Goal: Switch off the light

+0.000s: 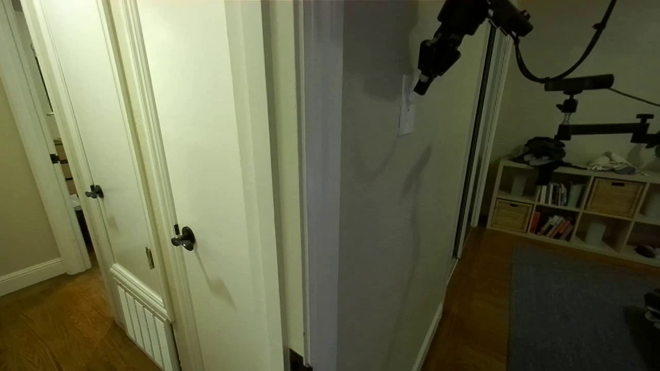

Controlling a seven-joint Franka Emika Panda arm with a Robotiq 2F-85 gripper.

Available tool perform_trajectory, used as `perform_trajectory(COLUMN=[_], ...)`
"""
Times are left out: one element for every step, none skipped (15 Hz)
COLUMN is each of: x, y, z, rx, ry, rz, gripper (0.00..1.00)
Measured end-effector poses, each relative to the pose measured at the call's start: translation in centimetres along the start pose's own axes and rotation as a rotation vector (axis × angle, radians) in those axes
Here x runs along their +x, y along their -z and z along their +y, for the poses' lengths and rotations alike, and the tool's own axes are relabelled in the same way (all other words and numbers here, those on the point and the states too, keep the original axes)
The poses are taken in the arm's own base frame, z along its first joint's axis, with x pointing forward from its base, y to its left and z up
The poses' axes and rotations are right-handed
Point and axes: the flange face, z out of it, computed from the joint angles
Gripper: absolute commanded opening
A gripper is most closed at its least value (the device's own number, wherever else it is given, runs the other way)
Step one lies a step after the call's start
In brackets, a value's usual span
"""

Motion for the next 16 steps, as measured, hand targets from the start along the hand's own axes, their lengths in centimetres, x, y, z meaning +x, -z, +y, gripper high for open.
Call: perform_trajectory(x=[0.0, -0.1, -0.1, -0.2, -0.3, -0.4, -0.4, -0.5, -0.5, -0.5, -0.6, -0.6, -0.8, -0.8, -0.8, -0.8], y=[-0.2, -0.4, -0.7, -1.0, -1.3, -1.7, -1.9, -1.9, -2.0, -2.1, -2.3, -2.6, -3.1, -3.4, -3.3, -3.3], z=[0.0, 0.0, 0.0, 0.0, 0.0, 0.1, 0.1, 0.2, 0.2, 0.2, 0.2, 0.2, 0.3, 0.3, 0.3, 0.3], rx=[0.004, 0.006, 0.008, 0.01, 0.011, 0.013, 0.014, 0.014, 0.014, 0.014, 0.015, 0.017, 0.02, 0.024, 0.027, 0.027], ry=[-0.004, -0.008, -0.01, -0.013, -0.016, -0.019, -0.021, -0.023, -0.024, -0.024, -0.026, -0.029, -0.033, -0.038, -0.041, -0.041], rz=[-0.003, -0.007, -0.011, -0.015, -0.021, -0.027, -0.029, -0.031, -0.032, -0.034, -0.037, -0.042, -0.05, -0.053, -0.054, -0.054], gripper=[0.04, 0.04, 0.04, 0.04, 0.04, 0.04, 0.04, 0.04, 0.04, 0.04, 0.04, 0.04, 0.04, 0.04, 0.04, 0.04])
